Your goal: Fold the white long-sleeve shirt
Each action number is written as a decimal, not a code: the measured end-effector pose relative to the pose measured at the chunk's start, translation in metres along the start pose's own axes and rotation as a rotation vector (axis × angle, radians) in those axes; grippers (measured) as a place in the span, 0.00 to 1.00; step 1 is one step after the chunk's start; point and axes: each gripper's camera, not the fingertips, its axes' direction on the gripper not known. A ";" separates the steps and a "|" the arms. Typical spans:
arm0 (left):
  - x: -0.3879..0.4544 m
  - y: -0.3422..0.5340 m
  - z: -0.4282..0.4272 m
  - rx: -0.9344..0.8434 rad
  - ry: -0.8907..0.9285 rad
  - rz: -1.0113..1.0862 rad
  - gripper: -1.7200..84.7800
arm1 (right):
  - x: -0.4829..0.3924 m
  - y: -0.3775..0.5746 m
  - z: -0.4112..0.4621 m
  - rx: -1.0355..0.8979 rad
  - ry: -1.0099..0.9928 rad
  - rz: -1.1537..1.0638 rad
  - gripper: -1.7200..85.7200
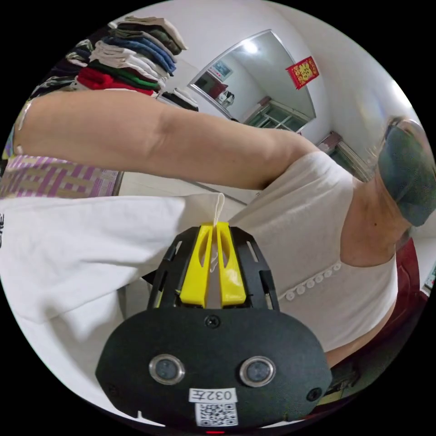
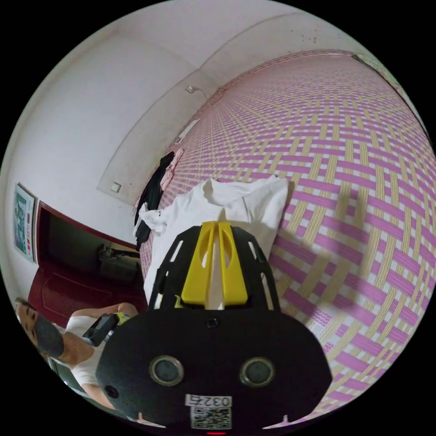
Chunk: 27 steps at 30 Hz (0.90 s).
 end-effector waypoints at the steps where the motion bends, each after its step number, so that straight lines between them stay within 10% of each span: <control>1: 0.004 -0.003 0.001 -0.009 -0.001 0.008 0.01 | 0.000 0.002 -0.003 0.013 0.001 -0.015 0.02; 15: -0.012 -0.020 0.062 -0.208 0.005 -0.120 0.11 | 0.051 0.117 -0.018 0.186 0.032 0.136 0.09; 27: 0.032 0.029 -0.148 0.450 -0.112 -0.083 0.05 | -0.027 0.458 0.024 0.247 0.094 -0.032 0.08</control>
